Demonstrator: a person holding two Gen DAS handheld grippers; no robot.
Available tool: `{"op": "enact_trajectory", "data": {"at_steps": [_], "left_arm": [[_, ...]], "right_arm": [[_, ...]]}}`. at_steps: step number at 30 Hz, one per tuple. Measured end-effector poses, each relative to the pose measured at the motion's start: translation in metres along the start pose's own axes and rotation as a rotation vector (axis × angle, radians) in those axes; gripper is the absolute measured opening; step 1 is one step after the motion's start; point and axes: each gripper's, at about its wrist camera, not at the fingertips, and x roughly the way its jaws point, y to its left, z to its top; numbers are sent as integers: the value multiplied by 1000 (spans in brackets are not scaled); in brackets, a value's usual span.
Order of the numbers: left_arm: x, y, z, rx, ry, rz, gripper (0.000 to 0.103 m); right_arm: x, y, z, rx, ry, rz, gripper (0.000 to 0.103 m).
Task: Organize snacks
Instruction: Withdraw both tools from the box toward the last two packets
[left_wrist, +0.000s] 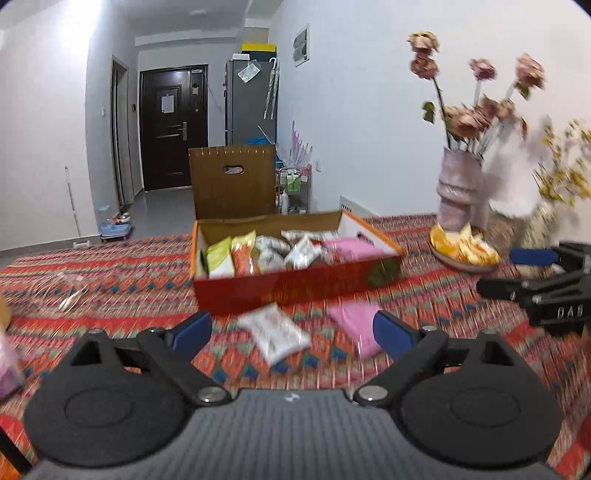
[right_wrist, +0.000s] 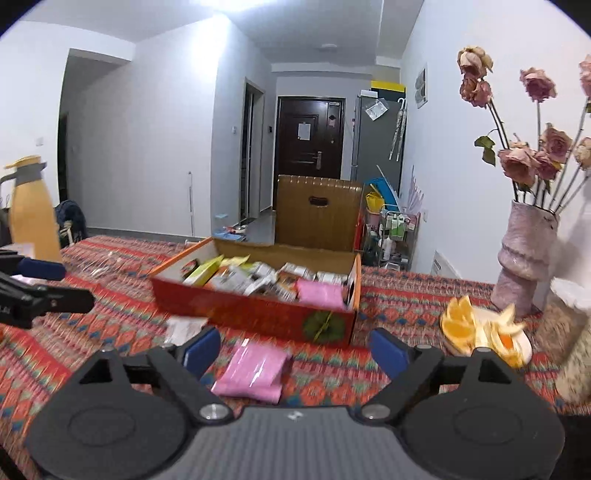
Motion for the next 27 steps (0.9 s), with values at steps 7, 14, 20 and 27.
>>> {"op": "enact_trajectory", "data": {"at_steps": [7,14,20,27], "left_arm": [[-61,-10,-68,-50,40,55,99],[-81,-8,-115,-166,145,45,99],[-73,-5,-121,-188,171,30,99],[-58,2,-112,-202,174,31,99]], "right_arm": [[-57,28,-56,-34,45,-48,93],[-91,48,-110,20,118,-49,93],[-94,55,-131,50,173,-30,92],[-81,52,-120,67,161,-23,92]]}}
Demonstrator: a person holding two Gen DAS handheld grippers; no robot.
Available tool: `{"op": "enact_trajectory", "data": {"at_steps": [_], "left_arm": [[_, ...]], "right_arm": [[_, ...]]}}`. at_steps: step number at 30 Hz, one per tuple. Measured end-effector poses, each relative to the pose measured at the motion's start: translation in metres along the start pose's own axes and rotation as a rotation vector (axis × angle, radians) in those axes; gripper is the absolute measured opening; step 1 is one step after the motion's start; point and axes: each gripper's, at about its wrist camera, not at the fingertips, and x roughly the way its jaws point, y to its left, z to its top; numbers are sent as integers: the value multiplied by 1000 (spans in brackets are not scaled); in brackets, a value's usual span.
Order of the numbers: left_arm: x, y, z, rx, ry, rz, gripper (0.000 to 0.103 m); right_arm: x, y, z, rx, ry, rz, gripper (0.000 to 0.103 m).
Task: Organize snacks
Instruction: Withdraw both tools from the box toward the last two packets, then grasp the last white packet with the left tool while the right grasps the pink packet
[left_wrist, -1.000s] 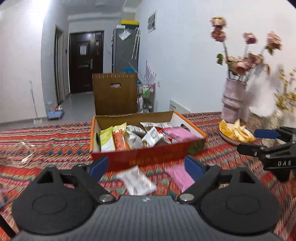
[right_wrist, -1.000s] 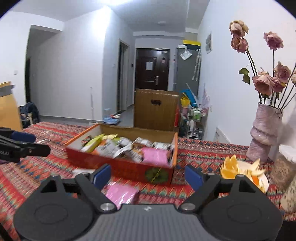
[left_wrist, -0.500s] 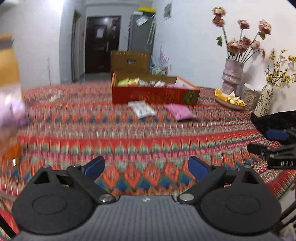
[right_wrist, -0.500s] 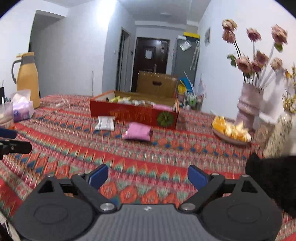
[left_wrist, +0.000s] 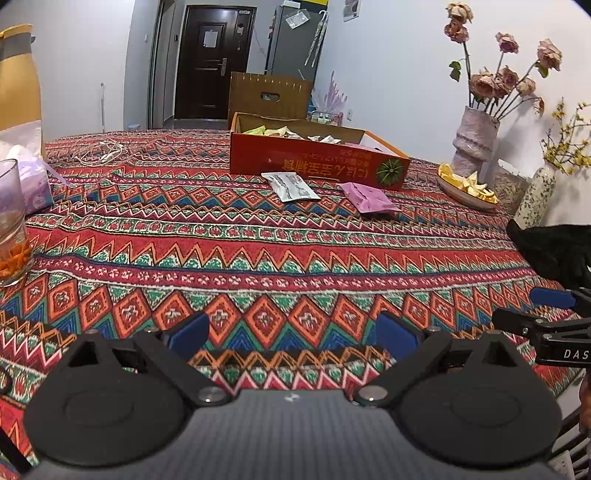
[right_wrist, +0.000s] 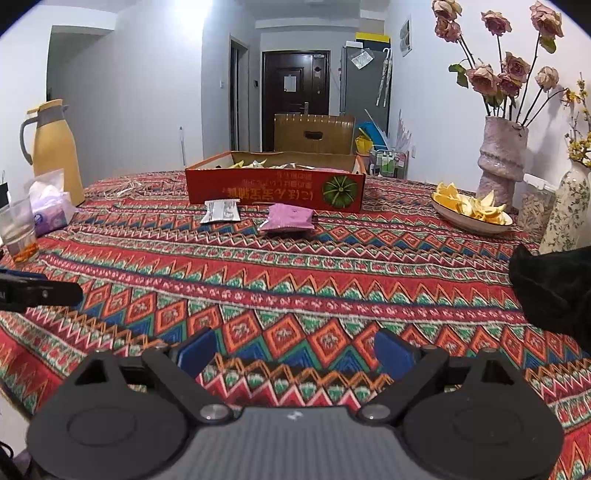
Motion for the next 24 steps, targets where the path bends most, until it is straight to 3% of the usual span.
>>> {"op": "enact_trajectory", "data": {"at_steps": [6,11,18,21,24], "left_arm": [[32,9,27,-79,28,-11,99],[63,12,58,-82,18,-13,99],[117,8,103,-36,-33,8,98],[150,8,121,-37,-12,-9,98],[182,4,133,-15,2,-10,98]], "right_arm": [[29,-3,27,0,1,21,92],[72,-5,63,7,8,100,91],[169,-7,118,27,21,122,90],[207,-8,130,47,25,112,88],[239,-7,134,25,74,97,73]]}}
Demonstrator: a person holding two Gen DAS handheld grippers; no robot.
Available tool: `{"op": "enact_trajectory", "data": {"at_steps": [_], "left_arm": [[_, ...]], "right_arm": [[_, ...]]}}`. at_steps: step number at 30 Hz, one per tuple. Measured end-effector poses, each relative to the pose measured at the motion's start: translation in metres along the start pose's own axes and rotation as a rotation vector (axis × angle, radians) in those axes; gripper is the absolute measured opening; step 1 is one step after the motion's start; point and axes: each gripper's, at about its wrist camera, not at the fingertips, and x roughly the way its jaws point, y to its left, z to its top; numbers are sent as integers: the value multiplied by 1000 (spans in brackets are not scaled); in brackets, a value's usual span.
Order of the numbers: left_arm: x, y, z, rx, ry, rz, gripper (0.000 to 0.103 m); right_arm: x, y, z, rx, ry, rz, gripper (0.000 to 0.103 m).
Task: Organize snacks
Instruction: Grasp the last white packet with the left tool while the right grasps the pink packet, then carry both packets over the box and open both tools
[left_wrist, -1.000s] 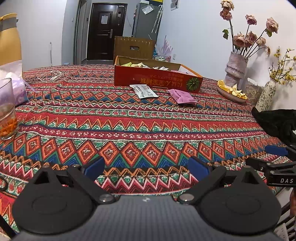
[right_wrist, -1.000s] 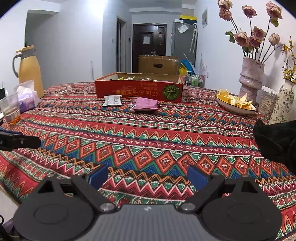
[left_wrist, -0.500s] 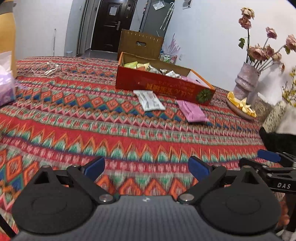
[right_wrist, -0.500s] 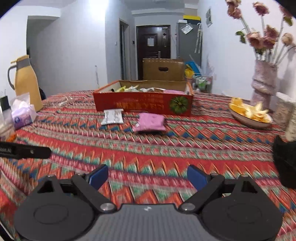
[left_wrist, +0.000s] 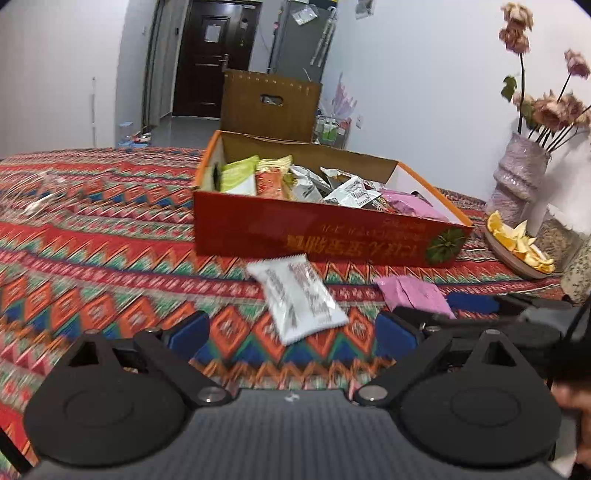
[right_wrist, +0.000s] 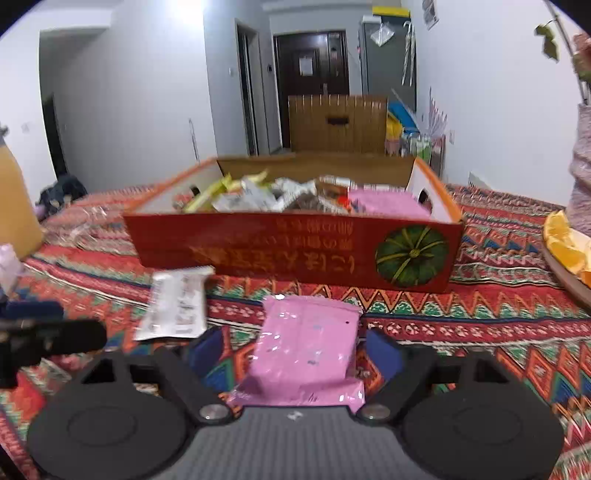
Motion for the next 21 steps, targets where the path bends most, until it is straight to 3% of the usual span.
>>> {"op": "enact_trajectory", "data": {"at_steps": [1,4,9,11,13,15,18,21], "left_arm": [[10,-3,3,11,7,7,97],[40,-13,9,39,18,33,83],[79,-25,13,58,26,67,74],[85,-31,12,92,6,93,55],[83,-37,10,138,5,73,43],[76,-44,3,195,7,18,40],[66,-52,-5,261,6,27,40],[49,-50,-9,225,17,4,40]], "right_arm": [[8,-2,0,-9,20,0,61],[11,-13,-3,-1,15,2,61],[3,-38,-7,51,-12,-37,61],[1,-43,-11,70,-15,-37,61],[-1,-44,-11,71,-20,-35,61],[-3,-43,-12,61,-27,-31,61],[-5,-42,-12,53,-25,-20,61],[-6,-39,-12,43,-27,-18,61]]}}
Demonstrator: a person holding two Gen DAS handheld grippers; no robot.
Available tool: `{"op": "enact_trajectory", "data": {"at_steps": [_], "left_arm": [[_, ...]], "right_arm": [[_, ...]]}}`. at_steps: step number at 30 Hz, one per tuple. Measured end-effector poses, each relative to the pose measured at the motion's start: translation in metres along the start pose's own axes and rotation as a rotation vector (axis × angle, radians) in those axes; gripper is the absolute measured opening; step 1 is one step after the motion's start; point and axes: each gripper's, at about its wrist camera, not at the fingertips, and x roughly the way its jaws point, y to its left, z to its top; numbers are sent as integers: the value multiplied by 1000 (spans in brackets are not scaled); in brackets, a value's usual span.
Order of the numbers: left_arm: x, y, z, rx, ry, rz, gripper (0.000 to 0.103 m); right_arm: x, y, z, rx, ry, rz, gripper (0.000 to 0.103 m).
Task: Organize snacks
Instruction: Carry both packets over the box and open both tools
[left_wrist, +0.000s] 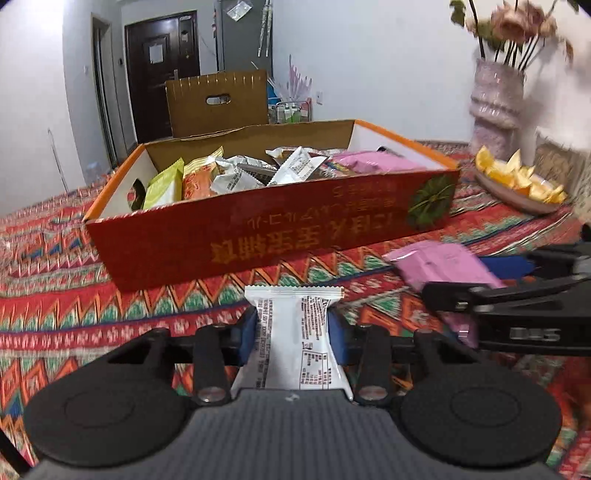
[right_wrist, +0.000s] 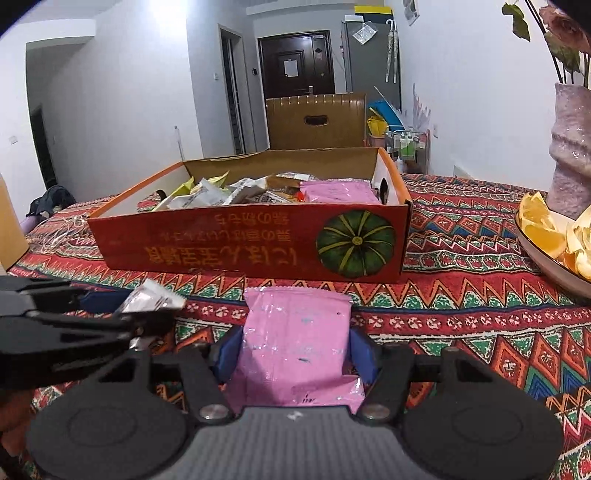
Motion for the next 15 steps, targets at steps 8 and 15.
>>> {"op": "enact_trajectory", "data": {"at_steps": [8,15], "left_arm": [[-94,7,-29,-116,-51,-4,40],[-163,8,-73,-219,-43,-17,40]], "right_arm": [[-43,14,-14,60,-15,93,61],[-135,37,-62,49,-34,87,61]]}}
